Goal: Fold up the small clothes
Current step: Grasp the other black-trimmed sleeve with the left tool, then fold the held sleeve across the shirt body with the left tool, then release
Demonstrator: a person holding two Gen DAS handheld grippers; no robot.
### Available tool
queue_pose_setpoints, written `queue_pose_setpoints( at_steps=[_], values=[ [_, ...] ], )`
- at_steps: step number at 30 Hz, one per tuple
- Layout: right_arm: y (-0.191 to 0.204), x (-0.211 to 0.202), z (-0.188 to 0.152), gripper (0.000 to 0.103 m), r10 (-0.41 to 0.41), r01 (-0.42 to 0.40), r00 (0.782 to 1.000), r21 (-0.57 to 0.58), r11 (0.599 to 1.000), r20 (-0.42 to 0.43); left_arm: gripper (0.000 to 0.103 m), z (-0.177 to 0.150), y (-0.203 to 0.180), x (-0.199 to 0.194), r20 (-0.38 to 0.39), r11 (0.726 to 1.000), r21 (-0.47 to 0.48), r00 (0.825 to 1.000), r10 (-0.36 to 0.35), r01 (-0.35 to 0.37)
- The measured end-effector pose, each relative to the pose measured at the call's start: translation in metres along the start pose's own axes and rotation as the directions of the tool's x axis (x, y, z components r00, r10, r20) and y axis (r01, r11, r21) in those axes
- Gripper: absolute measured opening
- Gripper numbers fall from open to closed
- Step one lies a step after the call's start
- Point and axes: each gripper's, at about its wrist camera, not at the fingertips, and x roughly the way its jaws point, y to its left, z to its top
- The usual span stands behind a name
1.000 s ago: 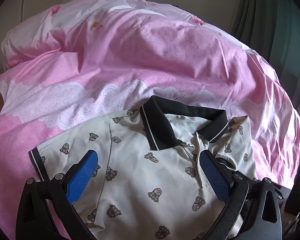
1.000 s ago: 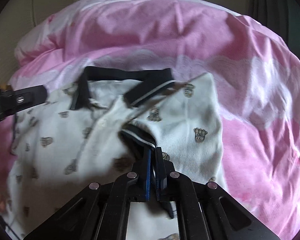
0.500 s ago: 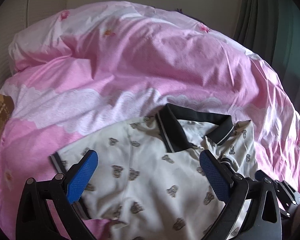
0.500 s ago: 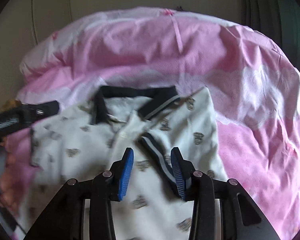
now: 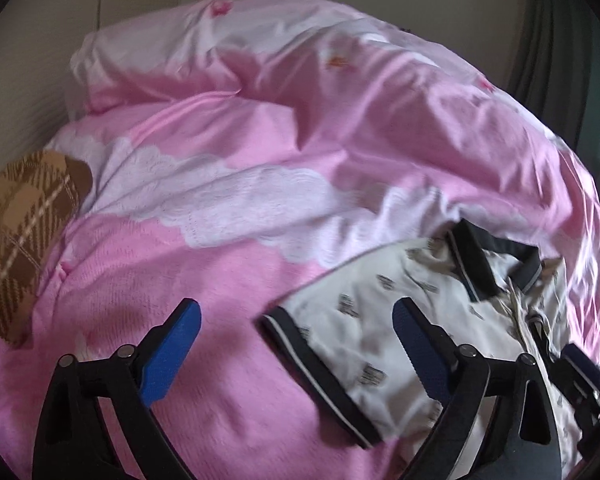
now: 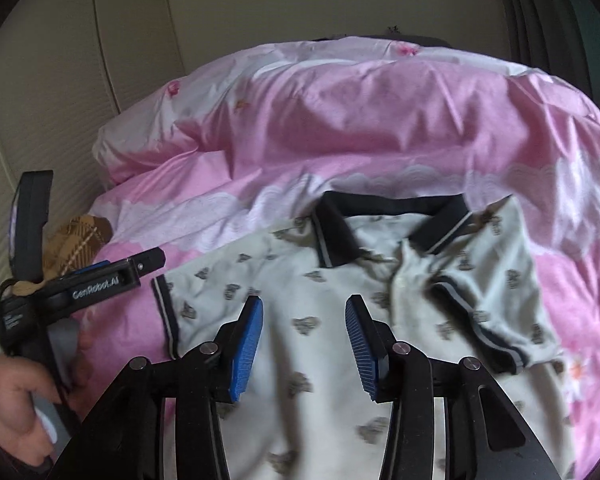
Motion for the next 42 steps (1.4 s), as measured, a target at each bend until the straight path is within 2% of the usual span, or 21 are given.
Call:
queue_pose_setpoints(
  at_steps=[1,4,6,10,15,19,25,27,33,36,42],
  values=[
    [0.002,0.003,0.0,0.044,0.001,-0.001,1.0,0.002,1.0,-0.004,0.092,0.001,0.005,0.007,-0.014,1.0,-0.002,1.0,-0.005,0.005],
    [0.004,0.011,-0.001,0.044,-0.001,0.001,1.0,0.007,1.0,-0.014,0.07,-0.001,0.012,0.023,-0.046,1.0,0.004,0.999,-0.023,0.023],
    [0.004,0.016,-0.003,0.044,-0.005,0.006,1.0,0.007,1.0,-0.023,0.067,-0.004,0.016,0.03,-0.053,0.999,-0.002,0.997,-0.051,0.051],
    [0.002,0.023,-0.007,0.044,-0.013,0.013,0.999,0.006,1.0,-0.044,0.067,-0.012,0.018,0.038,-0.042,0.997,0.001,0.996,-0.079,0.079],
    [-0.001,0.026,-0.011,0.044,-0.017,0.018,0.998,0.014,1.0,-0.061,0.042,-0.017,0.015,0.043,-0.064,0.989,-0.01,0.987,-0.15,0.15],
    [-0.003,0.023,-0.014,0.044,-0.018,0.019,0.998,0.017,1.0,-0.063,0.038,-0.02,0.016,0.044,-0.071,0.99,-0.027,0.988,-0.14,0.139],
    [-0.009,0.016,-0.016,0.044,-0.013,0.016,0.998,0.036,0.999,-0.065,0.021,-0.021,0.018,0.038,-0.074,0.993,-0.06,0.992,-0.103,0.099],
    [-0.011,0.012,-0.016,0.044,-0.011,0.013,0.998,0.04,0.999,-0.06,0.009,-0.021,0.014,0.033,-0.07,0.993,-0.055,0.992,-0.106,0.102],
    [-0.024,-0.005,-0.013,0.044,-0.022,0.024,0.999,0.039,0.999,-0.032,0.006,-0.011,-0.005,0.012,-0.03,0.994,-0.044,0.994,-0.102,0.1],
    [-0.041,-0.015,-0.009,0.044,-0.034,0.034,0.999,0.052,0.998,-0.013,0.006,-0.004,-0.029,0.001,-0.012,0.993,-0.015,0.993,-0.114,0.114],
    [-0.08,-0.036,-0.005,0.044,-0.068,0.065,0.997,0.102,0.993,0.026,0.006,0.013,-0.102,-0.013,-0.002,0.987,0.089,0.991,-0.134,0.134]
  ],
)
